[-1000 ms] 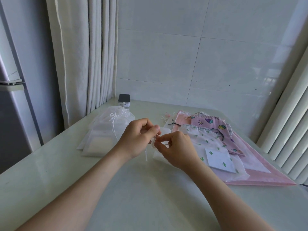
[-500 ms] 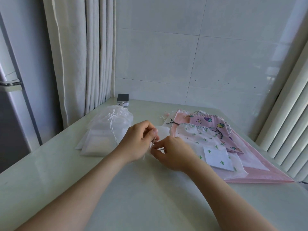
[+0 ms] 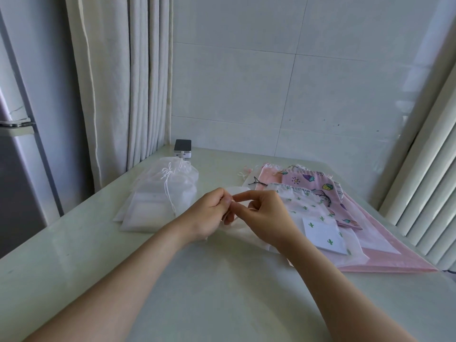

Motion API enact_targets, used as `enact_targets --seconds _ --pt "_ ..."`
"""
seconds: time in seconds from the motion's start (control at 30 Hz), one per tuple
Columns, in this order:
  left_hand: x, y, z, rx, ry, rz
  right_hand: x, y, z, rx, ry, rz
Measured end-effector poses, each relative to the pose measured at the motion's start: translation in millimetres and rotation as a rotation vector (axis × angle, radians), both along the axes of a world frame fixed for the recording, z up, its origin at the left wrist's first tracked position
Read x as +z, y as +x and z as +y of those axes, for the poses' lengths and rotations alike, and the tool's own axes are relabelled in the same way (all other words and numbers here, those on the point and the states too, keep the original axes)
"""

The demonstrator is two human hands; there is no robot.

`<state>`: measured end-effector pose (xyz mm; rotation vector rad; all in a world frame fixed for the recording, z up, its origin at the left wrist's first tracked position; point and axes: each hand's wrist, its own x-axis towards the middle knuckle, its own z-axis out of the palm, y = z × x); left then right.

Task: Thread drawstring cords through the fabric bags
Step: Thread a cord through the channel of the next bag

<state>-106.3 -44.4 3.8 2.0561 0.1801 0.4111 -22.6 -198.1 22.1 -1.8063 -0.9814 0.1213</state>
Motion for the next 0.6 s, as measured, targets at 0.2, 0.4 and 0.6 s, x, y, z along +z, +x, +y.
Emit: enact_targets --seconds 0.2,0.4,0.6 --pt "1.5 0.5 0.1 0.022 0.008 0.024 -2.8 2.1 4.7 -0.103 0.001 -0.004" --pt "-0.1 1.0 2.5 0.025 -0.036 -0.020 -5.3 8.3 7.9 -0.187 -0.008 0.027" --pt "0.5 -0.9 3.7 -0.003 -0.042 -0.029 -5.2 12.2 7.0 -0.202 -0.003 0.101"
